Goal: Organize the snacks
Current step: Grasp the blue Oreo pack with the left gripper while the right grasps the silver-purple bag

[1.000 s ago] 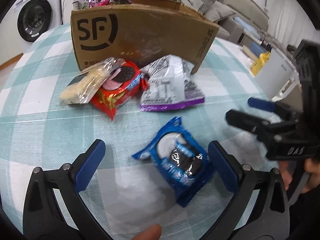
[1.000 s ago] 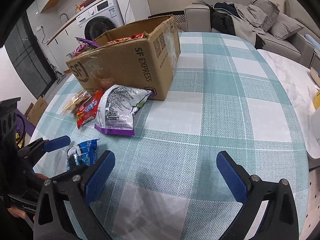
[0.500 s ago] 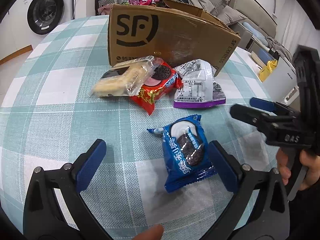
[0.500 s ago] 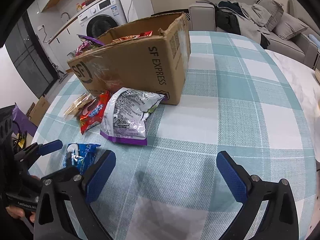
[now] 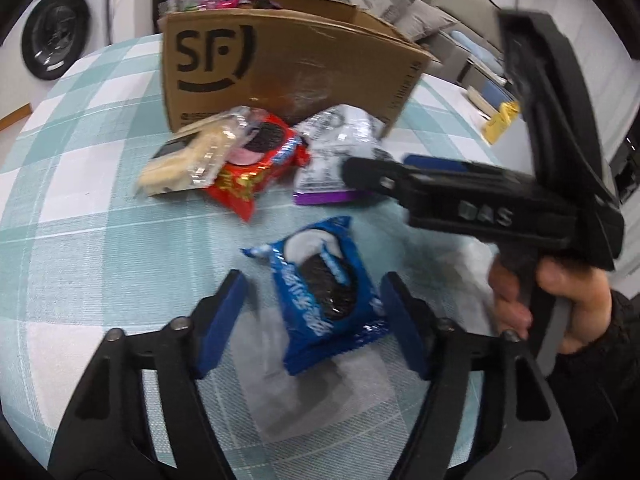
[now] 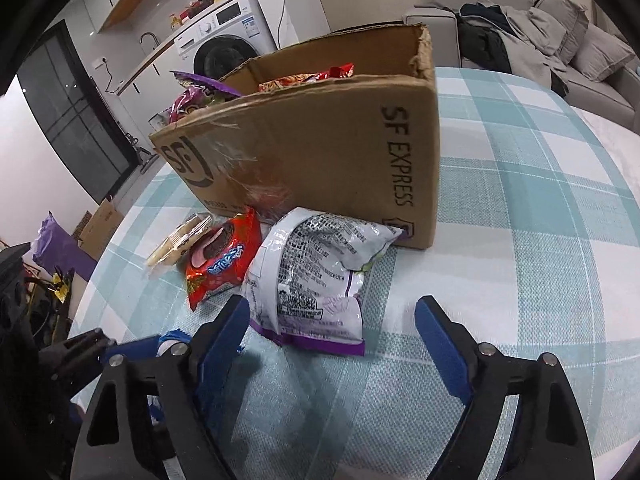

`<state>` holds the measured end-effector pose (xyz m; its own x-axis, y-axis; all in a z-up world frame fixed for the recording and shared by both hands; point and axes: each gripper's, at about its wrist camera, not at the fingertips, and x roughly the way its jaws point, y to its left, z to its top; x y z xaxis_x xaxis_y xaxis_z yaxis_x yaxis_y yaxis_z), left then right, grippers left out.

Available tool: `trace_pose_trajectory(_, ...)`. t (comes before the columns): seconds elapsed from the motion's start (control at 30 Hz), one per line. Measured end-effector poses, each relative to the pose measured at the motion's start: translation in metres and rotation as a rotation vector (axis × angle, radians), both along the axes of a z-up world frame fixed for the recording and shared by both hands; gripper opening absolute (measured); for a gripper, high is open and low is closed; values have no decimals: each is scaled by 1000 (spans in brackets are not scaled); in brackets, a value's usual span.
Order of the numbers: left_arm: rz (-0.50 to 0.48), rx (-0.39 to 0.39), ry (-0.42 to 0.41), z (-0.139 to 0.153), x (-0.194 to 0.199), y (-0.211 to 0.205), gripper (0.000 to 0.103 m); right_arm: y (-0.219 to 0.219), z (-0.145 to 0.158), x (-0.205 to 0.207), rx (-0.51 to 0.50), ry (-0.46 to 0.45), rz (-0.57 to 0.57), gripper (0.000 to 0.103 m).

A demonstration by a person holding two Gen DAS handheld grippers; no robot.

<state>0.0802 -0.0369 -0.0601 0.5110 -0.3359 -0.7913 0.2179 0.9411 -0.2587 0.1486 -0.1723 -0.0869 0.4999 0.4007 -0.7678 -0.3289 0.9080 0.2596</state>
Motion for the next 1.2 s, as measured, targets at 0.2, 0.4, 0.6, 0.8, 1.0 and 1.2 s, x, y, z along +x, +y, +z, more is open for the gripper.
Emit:
trace_pose_trajectory(0.2,-21,-26,-19,1,-3,-1,41,5,1,5,22,-3,7,78)
trace_pose_trajectory(0.4,12,-53,-21,1,-2,11,41,11,4,9,45,-9,23,70)
trace_pose_trajectory(0.6,48,-62,-22,2,-4,22,41,12,3,9,56,-21,30,60)
trace_pose_trajectory(0.8,71,-78,-31,6,-8,31,41,-1,1,-3,106,-14,38,49)
trace_pose_trajectory(1.0,76,-92,-48,11,-11,41,41,-12,3,-14,111,-21,22,48)
trace_pose_trajectory(1.2,83,-98,-76,19,-16,49,41,-20,9,-27,106,-50,18,48)
